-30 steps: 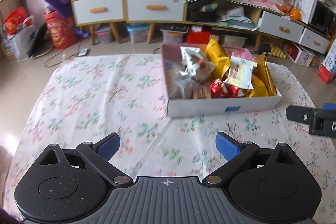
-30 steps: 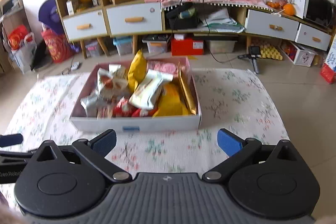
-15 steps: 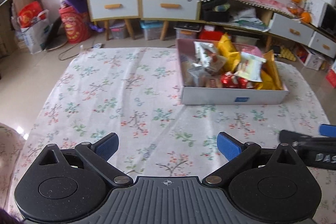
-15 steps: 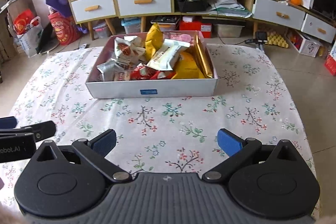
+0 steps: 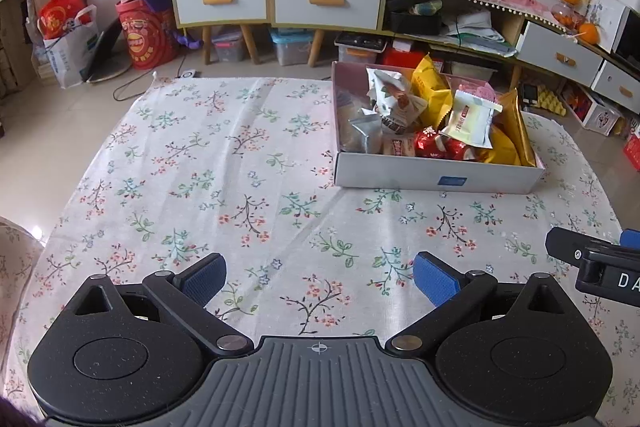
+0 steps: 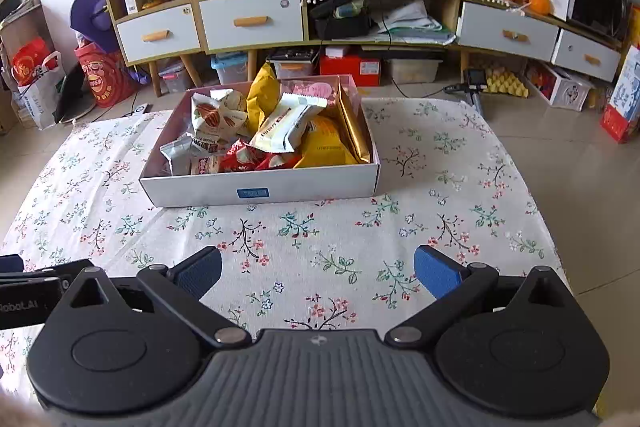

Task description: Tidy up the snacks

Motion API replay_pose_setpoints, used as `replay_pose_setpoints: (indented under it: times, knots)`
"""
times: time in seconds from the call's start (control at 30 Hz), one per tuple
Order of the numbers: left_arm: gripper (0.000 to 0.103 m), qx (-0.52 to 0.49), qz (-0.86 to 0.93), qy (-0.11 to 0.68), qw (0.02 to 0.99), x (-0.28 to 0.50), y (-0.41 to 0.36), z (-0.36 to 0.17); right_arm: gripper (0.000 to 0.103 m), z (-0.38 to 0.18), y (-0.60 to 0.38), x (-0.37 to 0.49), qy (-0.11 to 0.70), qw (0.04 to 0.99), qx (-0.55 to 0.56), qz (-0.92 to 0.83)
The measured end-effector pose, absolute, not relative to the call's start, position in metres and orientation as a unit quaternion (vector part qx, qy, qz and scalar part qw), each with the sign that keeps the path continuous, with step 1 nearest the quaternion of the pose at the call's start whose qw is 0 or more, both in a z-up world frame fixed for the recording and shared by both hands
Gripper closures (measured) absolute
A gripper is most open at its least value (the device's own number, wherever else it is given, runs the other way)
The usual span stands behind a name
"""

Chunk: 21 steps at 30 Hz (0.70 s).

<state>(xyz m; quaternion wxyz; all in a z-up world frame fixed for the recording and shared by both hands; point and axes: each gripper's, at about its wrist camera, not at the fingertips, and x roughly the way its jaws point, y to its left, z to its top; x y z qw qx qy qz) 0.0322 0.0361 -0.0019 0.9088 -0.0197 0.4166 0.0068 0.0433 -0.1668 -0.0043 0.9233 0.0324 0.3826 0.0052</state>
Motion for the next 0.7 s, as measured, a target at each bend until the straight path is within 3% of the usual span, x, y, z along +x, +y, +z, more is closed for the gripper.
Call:
replay_pose_setpoints:
  times: [0.7]
  knots:
    - [0.002,-0.031,-0.016,0.411,0.911,0.0292,0.0272,0.0057,0.0,-0.003,-0.1624,0.0398,0.382,0.924,0.02,0.018]
